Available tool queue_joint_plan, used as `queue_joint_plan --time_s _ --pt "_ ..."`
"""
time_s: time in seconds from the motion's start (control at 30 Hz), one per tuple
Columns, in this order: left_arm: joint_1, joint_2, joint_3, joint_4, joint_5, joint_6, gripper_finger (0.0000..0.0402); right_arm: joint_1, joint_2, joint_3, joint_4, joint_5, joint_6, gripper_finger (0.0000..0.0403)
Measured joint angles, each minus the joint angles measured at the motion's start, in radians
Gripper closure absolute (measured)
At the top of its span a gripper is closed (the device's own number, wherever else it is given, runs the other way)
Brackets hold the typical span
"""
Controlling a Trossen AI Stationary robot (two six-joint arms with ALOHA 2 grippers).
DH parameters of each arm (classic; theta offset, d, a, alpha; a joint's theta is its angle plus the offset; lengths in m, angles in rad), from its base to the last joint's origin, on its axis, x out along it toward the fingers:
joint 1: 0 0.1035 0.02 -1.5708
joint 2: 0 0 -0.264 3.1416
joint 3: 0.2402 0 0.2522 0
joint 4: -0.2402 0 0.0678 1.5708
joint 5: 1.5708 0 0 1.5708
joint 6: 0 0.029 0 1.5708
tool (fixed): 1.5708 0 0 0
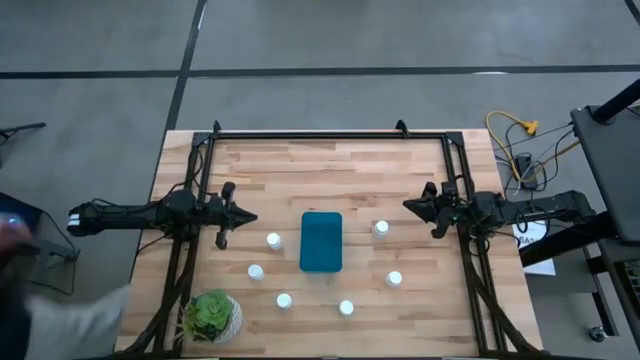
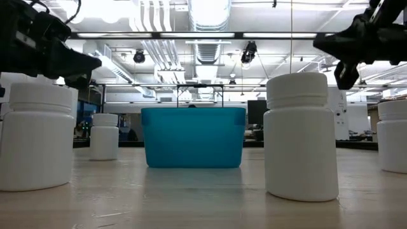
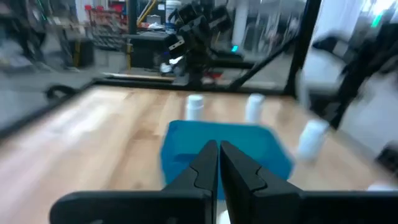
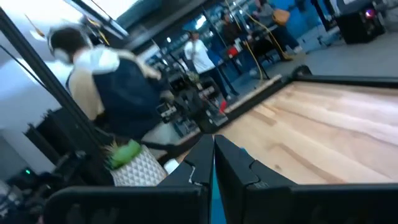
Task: Pick and place pill bottles into a basket
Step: Put the pill bottle into the bin
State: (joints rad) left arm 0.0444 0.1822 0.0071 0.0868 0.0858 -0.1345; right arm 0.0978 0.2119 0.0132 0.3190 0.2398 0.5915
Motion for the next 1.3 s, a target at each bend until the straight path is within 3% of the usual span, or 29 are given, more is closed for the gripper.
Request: queue_joint_plan --time_s 0.3,0.47,0.57,0.73,0.83,0.97,1.2,1.3 --pt "0.0 0.001 0.0 0.053 0.001 -0.425 0.0402 0.0 0.0 0.0 0.06 0.004 0.009 0.0394" --pt "0.0 0.015 0.0 0.314 -0.023 -0.715 0.0402 0.0 0.001 0.0 0.081 0.026 0.185 0.0394" --pt "0.0 0.026 0.0 0.5 -0.085 -0.724 0.0402 0.0 0.0 0.0 0.114 0.039 0.234 0.0394" --pt "0.0 0.062 0.0 0.867 -0.252 -0.723 0.0402 0.0 0.0 0.0 0.206 0.191 0.298 0.0394" --pt "0.0 0.091 0.002 1.045 -0.267 -0.717 0.0402 0.0 0.0 0.0 0.279 0.272 0.31 0.0394" --pt "0.0 0.131 0.022 1.126 -0.268 -0.639 0.0402 -0.001 0.0 0.0 0.427 0.343 0.298 0.0394" --pt "0.0 0.234 0.098 1.137 -0.346 -0.593 0.0402 0.0 0.009 0.001 0.78 0.34 0.146 0.0394" --pt "0.0 0.303 0.165 1.138 -0.406 -0.617 0.0402 0.0 0.024 0.054 0.855 0.293 0.053 0.0394"
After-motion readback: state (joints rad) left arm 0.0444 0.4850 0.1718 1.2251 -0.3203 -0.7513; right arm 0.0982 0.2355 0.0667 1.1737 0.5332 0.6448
